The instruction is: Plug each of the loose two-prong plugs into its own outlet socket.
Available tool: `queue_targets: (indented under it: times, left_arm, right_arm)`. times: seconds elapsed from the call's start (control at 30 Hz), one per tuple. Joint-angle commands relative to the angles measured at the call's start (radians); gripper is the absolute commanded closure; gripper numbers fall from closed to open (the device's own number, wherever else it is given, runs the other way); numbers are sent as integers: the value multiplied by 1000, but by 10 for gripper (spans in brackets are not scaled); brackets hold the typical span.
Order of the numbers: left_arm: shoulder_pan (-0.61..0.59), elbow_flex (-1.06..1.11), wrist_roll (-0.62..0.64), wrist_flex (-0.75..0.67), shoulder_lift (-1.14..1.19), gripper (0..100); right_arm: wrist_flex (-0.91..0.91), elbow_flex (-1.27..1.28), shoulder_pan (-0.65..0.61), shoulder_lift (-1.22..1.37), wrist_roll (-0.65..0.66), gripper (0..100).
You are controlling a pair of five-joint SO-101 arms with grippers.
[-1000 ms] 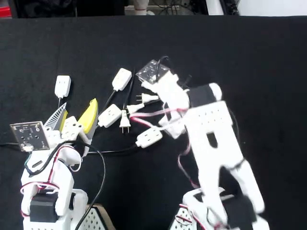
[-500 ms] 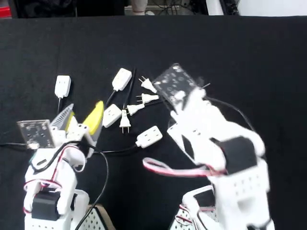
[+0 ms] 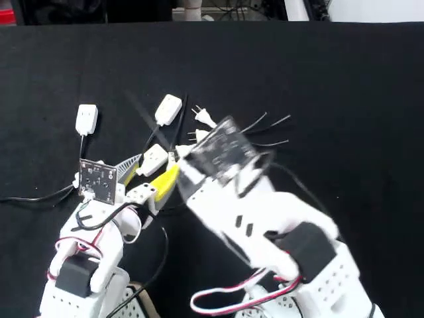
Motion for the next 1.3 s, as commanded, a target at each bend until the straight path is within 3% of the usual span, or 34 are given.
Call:
queue_targets:
  times: [0.0, 0.2, 0.6, 0.9, 1.13, 1.27]
  left_arm:
    - [-4, 15, 0, -72, 0, 733]
    - [-62, -13, 2, -74, 0, 733]
    - [-54, -21, -6, -64, -2, 733]
    - [-53, -119, -9, 80, -2, 729]
    - [87, -124, -175, 152, -2, 732]
    - [99, -127, -210, 161, -2, 733]
  right_arm:
    - [-49, 74, -41, -15, 15, 987]
    - [-173, 251, -71, -10, 26, 987]
    - [-167, 266, -81, 4, 26, 987]
    - [-282, 263, -78, 226, 26, 987]
    - [-307, 263, -44, 249, 54, 987]
    - [-292, 248, -12, 249, 54, 987]
